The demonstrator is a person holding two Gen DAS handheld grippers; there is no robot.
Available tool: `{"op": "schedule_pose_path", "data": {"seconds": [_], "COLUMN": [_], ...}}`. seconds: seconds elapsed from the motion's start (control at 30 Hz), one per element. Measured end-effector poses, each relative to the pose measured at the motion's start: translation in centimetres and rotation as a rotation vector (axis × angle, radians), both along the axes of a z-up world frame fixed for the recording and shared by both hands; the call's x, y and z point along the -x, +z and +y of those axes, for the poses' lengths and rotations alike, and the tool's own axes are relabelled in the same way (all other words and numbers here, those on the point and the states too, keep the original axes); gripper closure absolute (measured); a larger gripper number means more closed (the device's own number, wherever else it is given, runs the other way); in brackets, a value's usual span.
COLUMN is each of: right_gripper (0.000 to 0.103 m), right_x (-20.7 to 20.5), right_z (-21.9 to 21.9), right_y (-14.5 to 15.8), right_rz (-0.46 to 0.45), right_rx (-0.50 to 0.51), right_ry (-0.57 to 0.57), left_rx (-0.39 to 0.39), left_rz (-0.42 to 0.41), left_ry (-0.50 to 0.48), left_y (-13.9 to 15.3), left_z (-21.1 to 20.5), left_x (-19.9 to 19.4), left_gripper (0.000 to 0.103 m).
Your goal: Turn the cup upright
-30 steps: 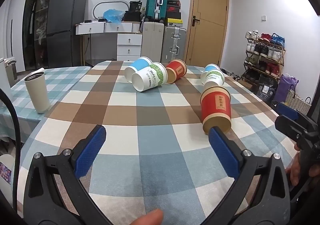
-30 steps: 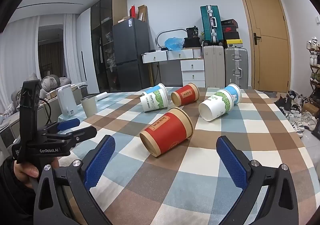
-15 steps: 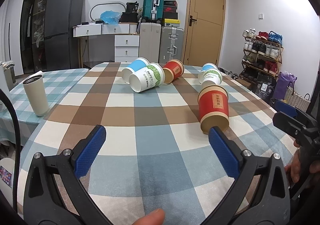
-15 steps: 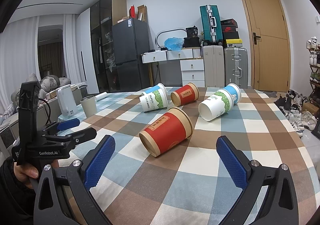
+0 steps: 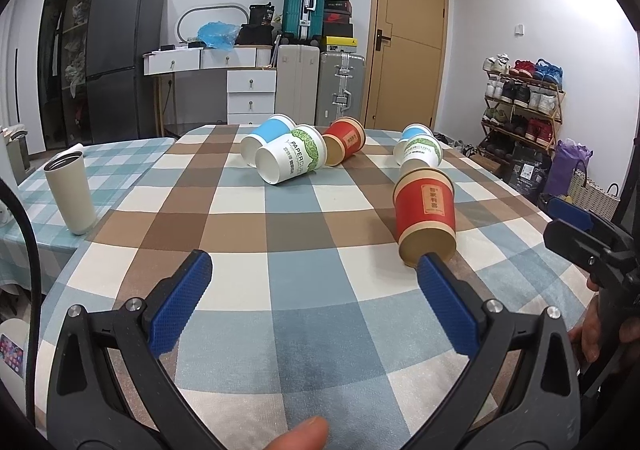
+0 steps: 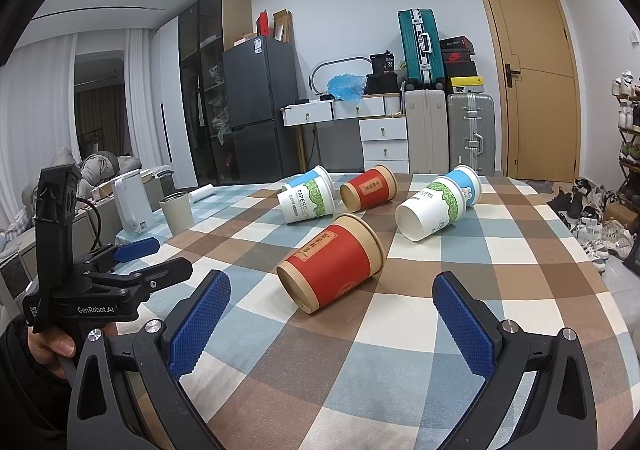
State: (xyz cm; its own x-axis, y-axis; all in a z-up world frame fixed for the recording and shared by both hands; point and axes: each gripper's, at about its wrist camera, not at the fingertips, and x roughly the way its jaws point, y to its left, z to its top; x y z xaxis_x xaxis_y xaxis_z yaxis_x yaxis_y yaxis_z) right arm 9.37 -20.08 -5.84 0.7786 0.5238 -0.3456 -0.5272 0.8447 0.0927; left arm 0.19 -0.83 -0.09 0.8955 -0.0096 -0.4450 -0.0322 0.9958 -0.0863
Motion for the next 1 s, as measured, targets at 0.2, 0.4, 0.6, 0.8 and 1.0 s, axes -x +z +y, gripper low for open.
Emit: {"op": "schedule_pose_path", "data": {"seconds": [0.2, 0.4, 0.6, 0.8, 1.0], "right_gripper": [0.0, 0.0, 0.0, 0.0, 0.0], "right_x": [-0.31, -0.21, -0.25, -0.26, -0.26], "right_z": [-0.2, -0.39, -0.19, -0.17, -0.13], "right_y": [-0.14, -0.21, -0.16, -0.17, -0.19], "right_rz": [0.006, 0.001, 0.004, 0.007, 0.008], "right_rx": [-0.004, 0.005, 0.006, 0.007, 0.006], "right_ry": [-0.002, 0.002, 0.001, 0.003, 0.003], "left_rx": [-0.002, -0.002, 0.001, 0.0, -0.001], "left_rz": [-0.003, -0.004, -0.003, -0.006, -0.008], "left_ry": [0.0, 0.001, 0.002, -0.004, -0.006], "left_y": [0.0, 0.1, 0.08, 0.07, 0.09], "left_z": [-0.12, -0.06, -0.11, -0.2, -0.19], "left_x": [0.09, 0.17, 0.14, 0.19, 0.12], "left_gripper": [0.001, 0.001, 0.001, 0.001, 0.001]}}
